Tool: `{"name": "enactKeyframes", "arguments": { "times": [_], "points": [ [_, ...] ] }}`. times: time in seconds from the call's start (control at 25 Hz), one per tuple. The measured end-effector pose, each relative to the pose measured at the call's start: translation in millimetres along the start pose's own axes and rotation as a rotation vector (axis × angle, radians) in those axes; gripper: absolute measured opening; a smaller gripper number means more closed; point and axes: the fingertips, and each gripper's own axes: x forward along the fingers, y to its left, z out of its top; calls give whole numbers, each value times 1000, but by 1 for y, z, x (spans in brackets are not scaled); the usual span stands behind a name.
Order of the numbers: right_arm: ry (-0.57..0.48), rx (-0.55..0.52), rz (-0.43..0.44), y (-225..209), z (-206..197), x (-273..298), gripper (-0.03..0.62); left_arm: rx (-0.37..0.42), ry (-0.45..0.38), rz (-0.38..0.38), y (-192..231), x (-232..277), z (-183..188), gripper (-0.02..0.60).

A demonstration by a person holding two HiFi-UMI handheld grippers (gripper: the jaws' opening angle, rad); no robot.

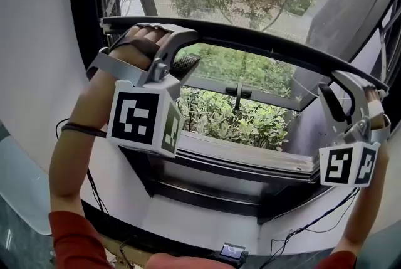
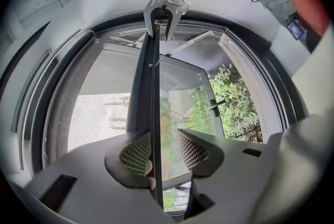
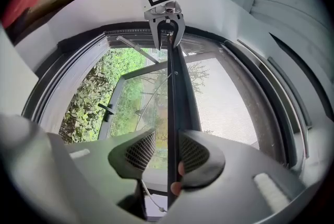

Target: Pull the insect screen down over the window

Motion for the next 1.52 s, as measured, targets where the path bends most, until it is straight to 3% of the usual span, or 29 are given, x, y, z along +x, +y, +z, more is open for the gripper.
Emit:
{"name": "enactKeyframes", "arguments": {
  "times": [0.32, 0.56, 0.72, 1.52],
  "points": [
    [7, -3, 32, 11, 5, -4, 158, -19, -20, -31, -12, -6, -2, 160],
    [4, 46, 35, 19, 0, -6, 158, -13, -14, -35, -18, -5, 4, 158],
    [-2, 115, 83, 19, 3, -8, 158, -20, -1, -69, -21, -6, 4, 158],
    [-8, 166, 186, 123, 11, -22, 158, -67, -22, -202, -128, -14, 4, 156]
  ]
}}
